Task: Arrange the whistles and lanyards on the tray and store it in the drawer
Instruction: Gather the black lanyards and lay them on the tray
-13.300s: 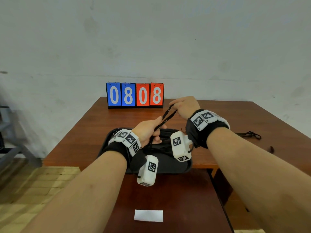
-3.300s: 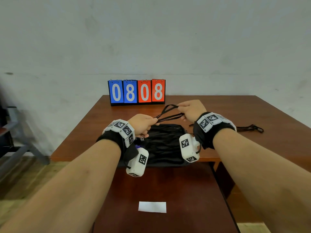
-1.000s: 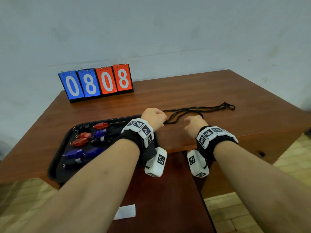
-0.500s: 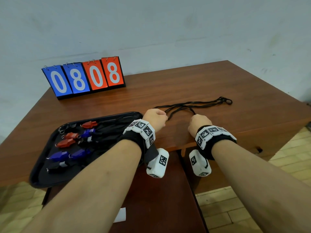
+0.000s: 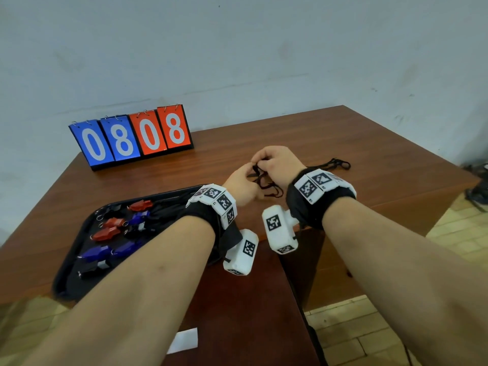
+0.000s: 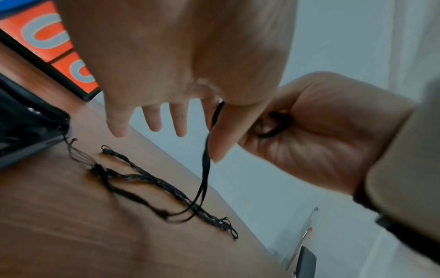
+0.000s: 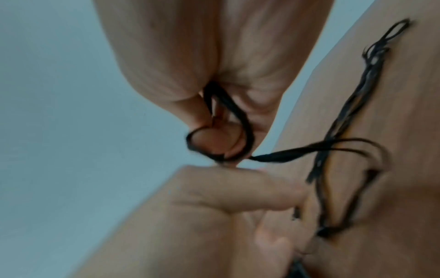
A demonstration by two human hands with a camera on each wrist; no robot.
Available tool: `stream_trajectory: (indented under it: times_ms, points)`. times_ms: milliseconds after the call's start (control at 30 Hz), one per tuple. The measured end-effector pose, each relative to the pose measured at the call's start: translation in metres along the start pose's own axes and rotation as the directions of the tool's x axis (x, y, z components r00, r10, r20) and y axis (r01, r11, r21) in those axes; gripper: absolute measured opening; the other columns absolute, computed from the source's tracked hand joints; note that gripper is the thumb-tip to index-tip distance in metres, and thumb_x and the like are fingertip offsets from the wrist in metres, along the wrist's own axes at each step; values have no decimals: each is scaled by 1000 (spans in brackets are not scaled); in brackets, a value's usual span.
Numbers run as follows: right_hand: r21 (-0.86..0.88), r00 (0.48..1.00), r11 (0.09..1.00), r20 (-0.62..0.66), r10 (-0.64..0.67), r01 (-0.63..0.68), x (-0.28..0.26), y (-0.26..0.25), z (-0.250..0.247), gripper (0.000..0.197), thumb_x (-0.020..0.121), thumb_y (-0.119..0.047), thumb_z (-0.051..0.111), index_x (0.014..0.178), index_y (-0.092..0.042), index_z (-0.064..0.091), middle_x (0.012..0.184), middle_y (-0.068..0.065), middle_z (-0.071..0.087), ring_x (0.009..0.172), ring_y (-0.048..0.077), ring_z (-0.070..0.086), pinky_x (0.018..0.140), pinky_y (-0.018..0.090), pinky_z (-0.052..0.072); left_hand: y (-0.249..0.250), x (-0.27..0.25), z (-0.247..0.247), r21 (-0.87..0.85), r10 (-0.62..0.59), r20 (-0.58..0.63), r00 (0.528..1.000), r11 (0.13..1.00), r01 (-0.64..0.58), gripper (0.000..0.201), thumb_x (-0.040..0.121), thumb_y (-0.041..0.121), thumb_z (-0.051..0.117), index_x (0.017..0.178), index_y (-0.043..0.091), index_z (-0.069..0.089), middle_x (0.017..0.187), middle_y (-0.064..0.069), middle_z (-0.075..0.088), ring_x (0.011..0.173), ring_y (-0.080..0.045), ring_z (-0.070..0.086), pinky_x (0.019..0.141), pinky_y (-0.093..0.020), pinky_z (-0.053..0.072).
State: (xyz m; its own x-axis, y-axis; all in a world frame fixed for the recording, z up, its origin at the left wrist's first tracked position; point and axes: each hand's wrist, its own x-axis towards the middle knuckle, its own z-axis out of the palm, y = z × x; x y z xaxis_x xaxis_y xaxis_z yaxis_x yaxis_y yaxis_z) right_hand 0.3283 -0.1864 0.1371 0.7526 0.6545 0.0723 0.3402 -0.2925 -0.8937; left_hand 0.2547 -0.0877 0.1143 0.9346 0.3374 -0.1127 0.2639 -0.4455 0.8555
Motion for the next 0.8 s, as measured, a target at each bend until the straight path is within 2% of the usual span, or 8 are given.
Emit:
stream_trajectory:
  times_ms: [100,200,267,367,467,533,667,800]
  points:
    - [107,998,993,-27,-52,54,-3,-23,-3,34,93,0,45,72,-22,61,73,0,59,54,10,55,46,19,45,7,-10,-9,-75,5,24,1000,997,-3,22,79,1,67,100,9,68,100,-9,71,102,-33,64,96,-44,49]
    - [147,996,987,-72,-61,71,-5,-40,-4,35,93,-3,46,72,-26,62,67,-6,55,46,2,54,38,13,38,9,-22,-19,-115,-16,19,1000,993,19,18,76,26,69,89,14,72,103,-13,72,104,-39,63,100,-50,47]
    - [150,993,986,-106,-55,71,-9,-50,-3,32,94,-3,45,78,-23,63,64,-4,55,50,11,51,38,16,36,13,-36,-29,-175,-37,8,999,984,38,5,80,24,64,78,19,66,92,-13,71,92,-38,63,97,-46,47]
    - [164,990,984,-132,-50,72,-13,-67,7,30,95,-2,46,79,-21,63,62,-1,55,51,17,47,41,19,36,14,-60,-48,-308,-59,-15,998,950,51,17,96,12,48,81,17,55,62,-1,58,65,-19,57,78,-36,49]
    - [125,984,990,-173,-43,65,-14,-79,25,32,93,0,46,76,-21,63,69,5,58,56,21,47,55,29,41,14,-85,-74,-420,-92,-26,995,905,72,16,101,10,39,90,12,51,58,-1,37,47,-14,43,59,-27,44]
    - [76,979,996,-201,-27,43,-16,-85,37,28,94,-1,45,86,-15,68,77,6,60,59,19,49,57,26,43,10,-100,-94,-404,-100,-80,992,913,60,15,101,13,40,97,10,54,62,0,33,52,-13,35,61,-27,43]
    - [-10,970,1000,-243,-23,21,-21,-96,63,30,93,0,42,103,-8,69,72,6,58,52,16,47,39,13,38,-7,-122,-132,-330,-113,-272,956,944,17,20,99,17,44,106,8,61,65,2,39,55,-12,39,67,-31,47]
    - [-163,988,986,-136,-66,44,-25,-121,102,29,90,-4,48,113,-11,65,108,8,65,87,19,57,70,22,43,-22,-139,-167,-93,-18,-421,907,995,-24,28,97,27,48,112,13,67,71,7,52,67,-10,52,83,-34,50]
